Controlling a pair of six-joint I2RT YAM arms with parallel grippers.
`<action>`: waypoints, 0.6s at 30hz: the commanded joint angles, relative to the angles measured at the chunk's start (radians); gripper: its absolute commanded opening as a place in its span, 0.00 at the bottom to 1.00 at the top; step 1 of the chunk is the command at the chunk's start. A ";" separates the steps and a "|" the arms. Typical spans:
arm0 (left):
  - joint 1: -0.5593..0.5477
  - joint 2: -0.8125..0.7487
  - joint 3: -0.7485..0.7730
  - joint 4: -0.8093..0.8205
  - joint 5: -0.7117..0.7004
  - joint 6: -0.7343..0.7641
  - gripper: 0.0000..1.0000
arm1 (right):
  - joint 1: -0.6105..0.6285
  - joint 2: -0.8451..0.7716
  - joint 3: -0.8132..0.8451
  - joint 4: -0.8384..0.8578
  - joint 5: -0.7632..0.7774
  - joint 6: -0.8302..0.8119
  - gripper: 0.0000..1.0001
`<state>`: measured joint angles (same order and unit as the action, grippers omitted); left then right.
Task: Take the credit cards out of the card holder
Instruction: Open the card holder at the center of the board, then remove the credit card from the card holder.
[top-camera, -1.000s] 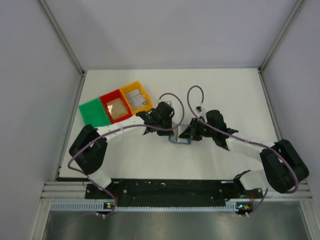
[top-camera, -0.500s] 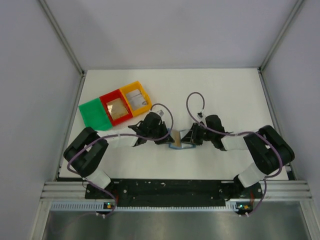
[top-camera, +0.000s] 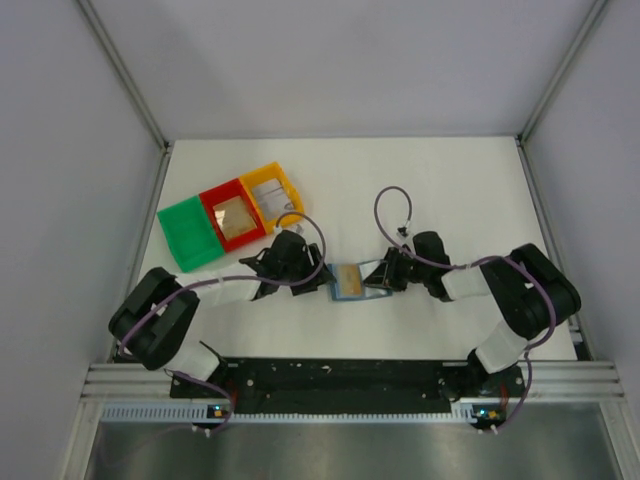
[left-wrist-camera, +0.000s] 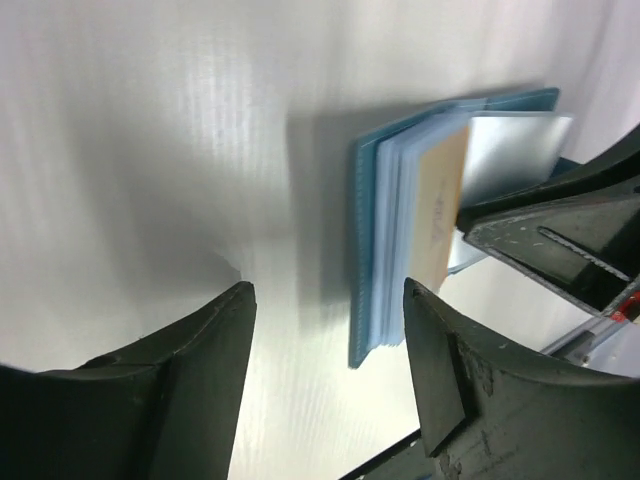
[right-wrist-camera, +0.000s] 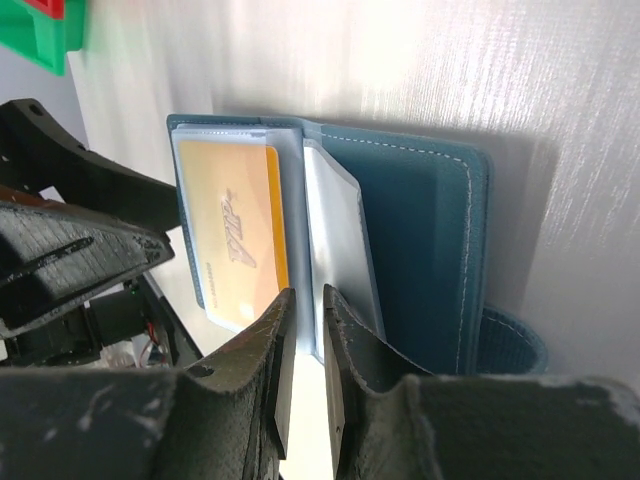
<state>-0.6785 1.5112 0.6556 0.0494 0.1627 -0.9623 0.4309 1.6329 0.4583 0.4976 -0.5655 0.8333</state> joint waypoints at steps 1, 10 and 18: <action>0.010 -0.083 0.039 -0.154 -0.084 0.034 0.65 | -0.011 0.010 0.006 -0.005 0.007 -0.036 0.18; -0.021 -0.071 0.162 -0.088 0.029 -0.022 0.54 | -0.012 -0.001 0.010 -0.010 -0.001 -0.026 0.18; -0.026 0.072 0.202 -0.023 0.066 -0.055 0.48 | -0.012 0.001 0.017 -0.016 0.001 -0.033 0.18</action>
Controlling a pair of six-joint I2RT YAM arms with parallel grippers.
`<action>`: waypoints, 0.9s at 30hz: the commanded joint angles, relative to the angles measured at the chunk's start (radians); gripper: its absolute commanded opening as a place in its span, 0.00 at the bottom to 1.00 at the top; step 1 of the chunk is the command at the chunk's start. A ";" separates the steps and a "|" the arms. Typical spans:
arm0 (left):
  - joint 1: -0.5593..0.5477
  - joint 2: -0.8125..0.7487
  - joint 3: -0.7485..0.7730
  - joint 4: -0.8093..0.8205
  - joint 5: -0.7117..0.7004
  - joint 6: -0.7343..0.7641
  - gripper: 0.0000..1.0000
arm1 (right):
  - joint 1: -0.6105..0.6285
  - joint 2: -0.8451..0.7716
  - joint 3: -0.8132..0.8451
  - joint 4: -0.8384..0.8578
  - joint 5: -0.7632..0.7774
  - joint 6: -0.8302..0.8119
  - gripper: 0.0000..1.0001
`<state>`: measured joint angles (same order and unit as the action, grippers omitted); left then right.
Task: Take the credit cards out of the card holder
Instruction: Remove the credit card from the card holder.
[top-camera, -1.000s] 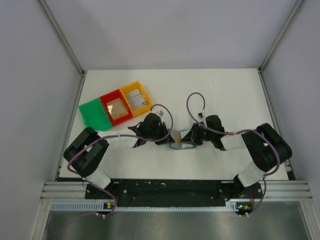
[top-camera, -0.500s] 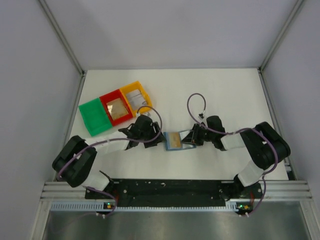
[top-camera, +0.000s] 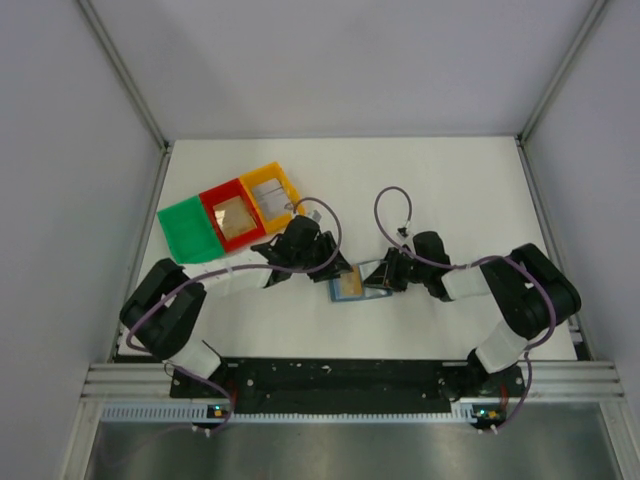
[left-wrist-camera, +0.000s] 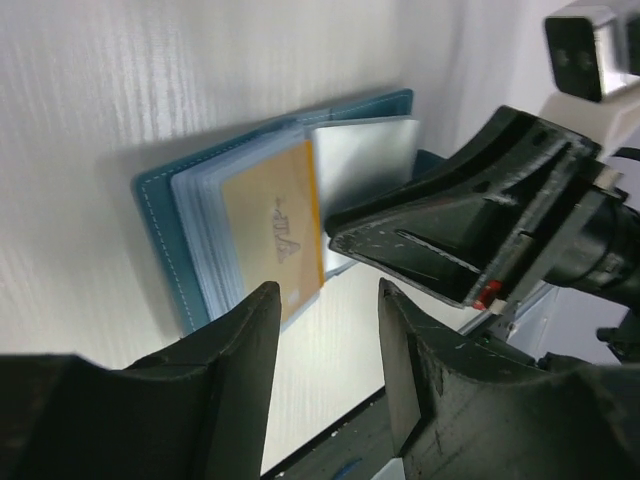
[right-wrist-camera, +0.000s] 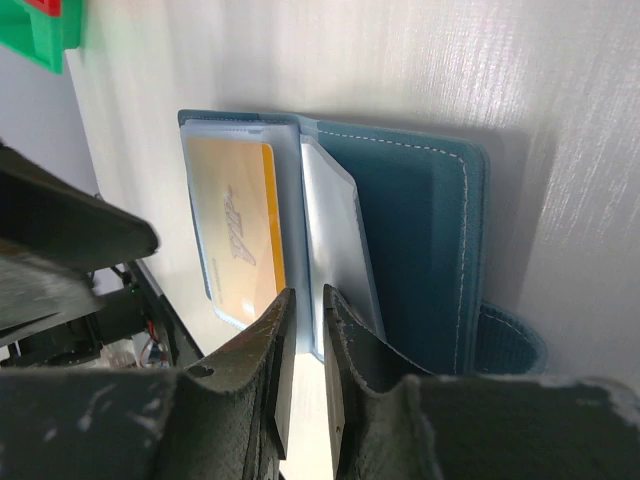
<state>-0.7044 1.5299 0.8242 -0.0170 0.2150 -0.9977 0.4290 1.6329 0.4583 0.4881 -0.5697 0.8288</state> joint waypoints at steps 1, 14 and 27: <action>0.000 0.062 0.036 0.042 0.008 -0.015 0.47 | -0.009 0.001 0.019 -0.008 0.005 -0.028 0.18; 0.000 0.154 0.013 0.031 -0.016 0.016 0.34 | -0.009 0.010 0.034 0.006 -0.030 -0.033 0.22; 0.002 0.179 -0.023 0.054 -0.003 0.008 0.33 | -0.022 0.062 0.017 0.138 -0.099 0.033 0.24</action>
<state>-0.7048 1.6806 0.8299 0.0330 0.2234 -0.9936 0.4236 1.6600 0.4606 0.5323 -0.6315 0.8360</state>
